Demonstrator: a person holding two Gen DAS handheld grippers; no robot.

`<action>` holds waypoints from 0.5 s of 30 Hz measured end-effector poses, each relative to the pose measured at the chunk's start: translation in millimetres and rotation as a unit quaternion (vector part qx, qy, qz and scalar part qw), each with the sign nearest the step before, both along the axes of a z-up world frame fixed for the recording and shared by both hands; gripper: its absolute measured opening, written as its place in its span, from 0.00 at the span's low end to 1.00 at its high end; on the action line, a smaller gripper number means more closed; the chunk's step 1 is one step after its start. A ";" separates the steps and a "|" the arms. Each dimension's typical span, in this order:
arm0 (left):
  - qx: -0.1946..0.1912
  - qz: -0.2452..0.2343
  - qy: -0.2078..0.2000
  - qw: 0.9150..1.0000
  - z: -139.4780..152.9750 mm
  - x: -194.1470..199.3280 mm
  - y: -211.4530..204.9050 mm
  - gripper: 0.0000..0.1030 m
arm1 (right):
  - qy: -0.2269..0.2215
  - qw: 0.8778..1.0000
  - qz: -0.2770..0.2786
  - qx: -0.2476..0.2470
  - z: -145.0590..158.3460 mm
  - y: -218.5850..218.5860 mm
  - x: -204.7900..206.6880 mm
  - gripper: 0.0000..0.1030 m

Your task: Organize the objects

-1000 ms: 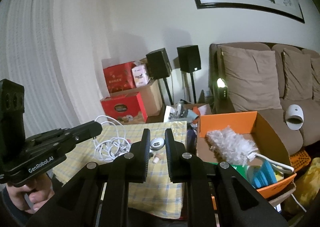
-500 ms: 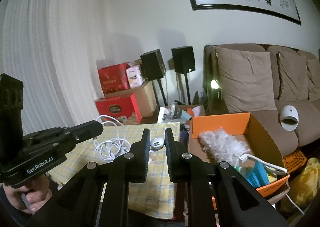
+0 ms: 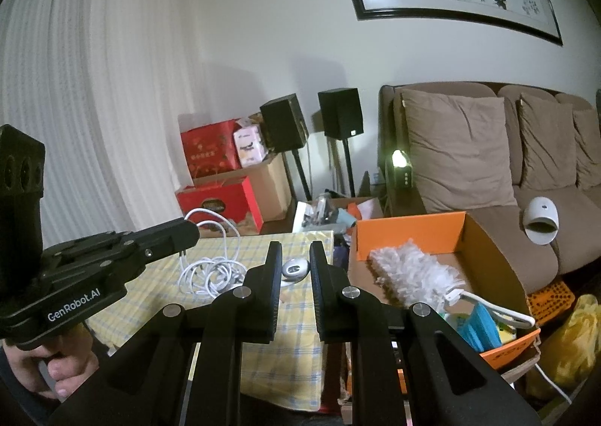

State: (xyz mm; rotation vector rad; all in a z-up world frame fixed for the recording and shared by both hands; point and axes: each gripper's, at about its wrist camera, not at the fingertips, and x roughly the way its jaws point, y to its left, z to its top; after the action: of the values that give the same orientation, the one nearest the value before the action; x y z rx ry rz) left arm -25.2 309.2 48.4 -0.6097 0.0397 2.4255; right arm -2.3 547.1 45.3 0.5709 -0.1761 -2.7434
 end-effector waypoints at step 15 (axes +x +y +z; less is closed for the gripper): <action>0.004 -0.008 0.005 1.000 4.6 -0.7 11.3 0.02 | -0.001 1.000 -0.007 0.001 -1.5 7.3 -1.8 0.13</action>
State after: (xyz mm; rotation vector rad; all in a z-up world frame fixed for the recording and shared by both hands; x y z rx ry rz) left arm -25.9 320.5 53.0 -0.5928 0.0392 2.4120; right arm -4.1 554.5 43.8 0.5744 -0.1786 -2.7562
